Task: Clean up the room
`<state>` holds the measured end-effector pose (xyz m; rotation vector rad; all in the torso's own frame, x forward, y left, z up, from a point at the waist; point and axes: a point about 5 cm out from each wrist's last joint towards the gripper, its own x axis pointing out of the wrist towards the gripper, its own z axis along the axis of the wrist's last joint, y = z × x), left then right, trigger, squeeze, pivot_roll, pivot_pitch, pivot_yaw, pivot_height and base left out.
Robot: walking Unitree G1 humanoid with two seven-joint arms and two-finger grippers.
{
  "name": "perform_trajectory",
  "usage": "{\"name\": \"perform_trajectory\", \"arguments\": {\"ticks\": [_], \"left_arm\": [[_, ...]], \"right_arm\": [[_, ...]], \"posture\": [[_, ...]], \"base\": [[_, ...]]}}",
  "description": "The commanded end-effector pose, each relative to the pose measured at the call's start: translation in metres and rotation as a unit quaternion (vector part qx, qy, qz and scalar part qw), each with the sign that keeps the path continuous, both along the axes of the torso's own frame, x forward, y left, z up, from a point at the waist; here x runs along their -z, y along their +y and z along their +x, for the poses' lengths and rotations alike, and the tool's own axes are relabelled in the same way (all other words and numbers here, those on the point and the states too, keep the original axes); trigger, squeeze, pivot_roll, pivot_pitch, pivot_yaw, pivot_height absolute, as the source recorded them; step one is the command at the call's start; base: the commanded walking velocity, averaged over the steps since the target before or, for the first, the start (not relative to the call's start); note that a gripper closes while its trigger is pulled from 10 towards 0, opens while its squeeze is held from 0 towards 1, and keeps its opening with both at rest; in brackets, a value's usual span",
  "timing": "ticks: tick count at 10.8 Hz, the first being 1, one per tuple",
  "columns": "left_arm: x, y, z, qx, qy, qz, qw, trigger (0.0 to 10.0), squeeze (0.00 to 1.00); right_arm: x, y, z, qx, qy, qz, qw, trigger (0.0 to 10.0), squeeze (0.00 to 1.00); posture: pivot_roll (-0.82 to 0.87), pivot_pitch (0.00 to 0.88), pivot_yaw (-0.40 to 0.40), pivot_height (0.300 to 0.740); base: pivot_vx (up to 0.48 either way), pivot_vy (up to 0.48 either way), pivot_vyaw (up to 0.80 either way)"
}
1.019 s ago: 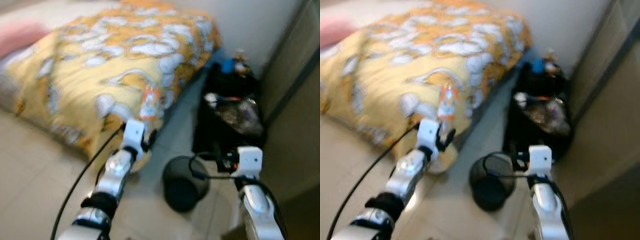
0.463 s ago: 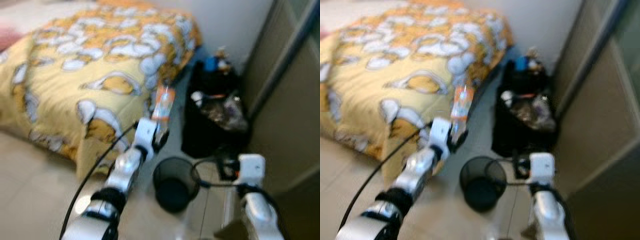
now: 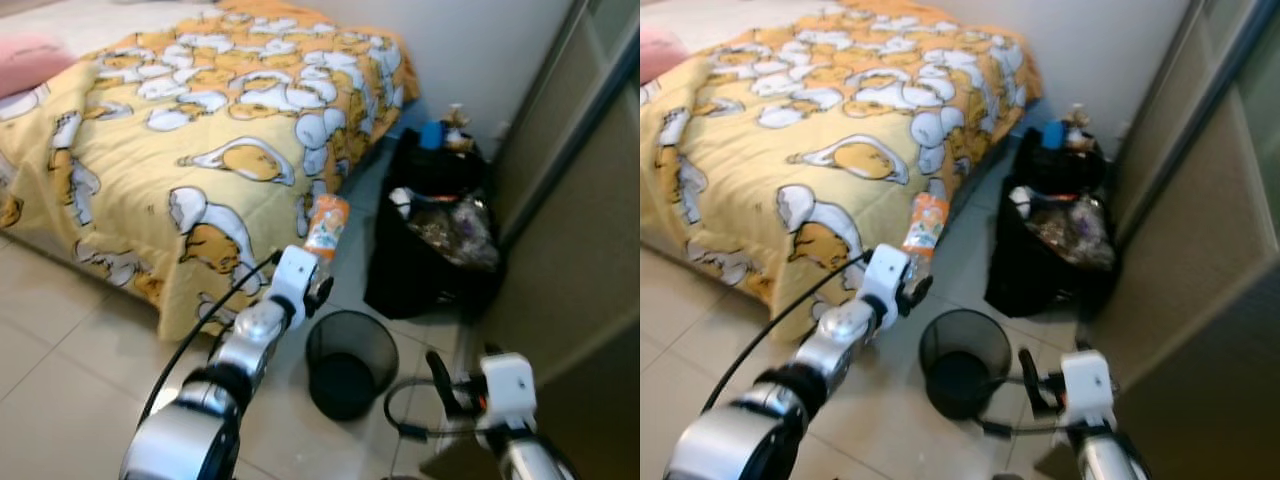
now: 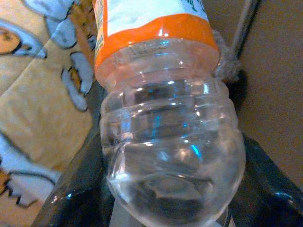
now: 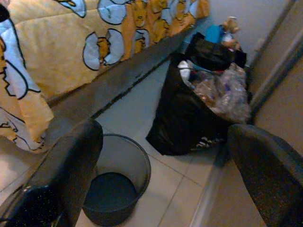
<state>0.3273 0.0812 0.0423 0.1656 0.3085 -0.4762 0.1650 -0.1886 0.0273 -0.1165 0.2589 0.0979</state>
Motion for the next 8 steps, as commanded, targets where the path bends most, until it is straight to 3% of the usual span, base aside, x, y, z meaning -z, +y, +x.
{"name": "perform_trajectory", "arguments": {"ticks": [1,2,3,4,5,6,7,8], "left_arm": [[-0.004,-0.002,0.003,0.005,-0.003,0.003,1.0,10.0,0.0],[-0.005,0.001,0.001,0.012,-0.016,-0.016,1.0,10.0,0.0],[0.0,0.001,-0.014,0.042,-0.047,-0.056,0.996,10.0,0.0],[0.005,0.005,-0.031,0.04,-0.053,-0.094,0.993,10.0,0.0],[0.007,0.008,-0.037,0.027,-0.047,-0.102,0.993,10.0,0.0],[0.012,0.004,-0.041,0.044,-0.033,-0.098,0.994,10.0,0.0],[0.012,0.001,-0.038,0.053,-0.029,-0.079,0.995,10.0,0.0],[0.007,-0.003,-0.029,0.057,-0.026,-0.067,0.996,10.0,0.0]], "right_arm": [[-0.009,-0.001,-0.001,0.008,-0.013,0.006,1.0,10.0,0.0],[-0.017,0.002,-0.005,0.01,-0.024,0.008,1.0,10.0,0.0],[-0.026,0.003,-0.003,0.02,-0.042,0.01,0.999,10.0,0.0],[-0.029,0.005,0.0,0.021,-0.05,0.014,0.998,10.0,0.0],[-0.027,0.005,0.003,0.026,-0.049,0.015,0.998,10.0,0.0],[-0.024,0.009,0.008,0.022,-0.041,0.023,0.999,10.0,0.0],[-0.023,0.013,0.011,0.017,-0.037,0.027,0.999,10.0,0.0],[-0.022,0.014,0.012,0.02,-0.037,0.027,0.999,10.0,0.0]], "posture": [[-0.25,0.0,0.003,0.74],[-0.26,0.0,0.012,0.74],[-0.24,0.0,0.023,0.74],[-0.22,0.0,0.029,0.74],[-0.2,0.0,0.028,0.74],[-0.17,0.0,0.022,0.74],[-0.17,0.0,0.023,0.74],[-0.18,0.0,0.03,0.74]], "base": [[0.0,0.0,0.0],[0.0,0.0,0.0],[0.0,0.0,0.0],[0.0,0.0,-0.77],[0.0,0.0,-0.78],[0.0,0.48,-0.77],[0.0,0.48,-0.77],[0.0,0.0,-0.75]]}}
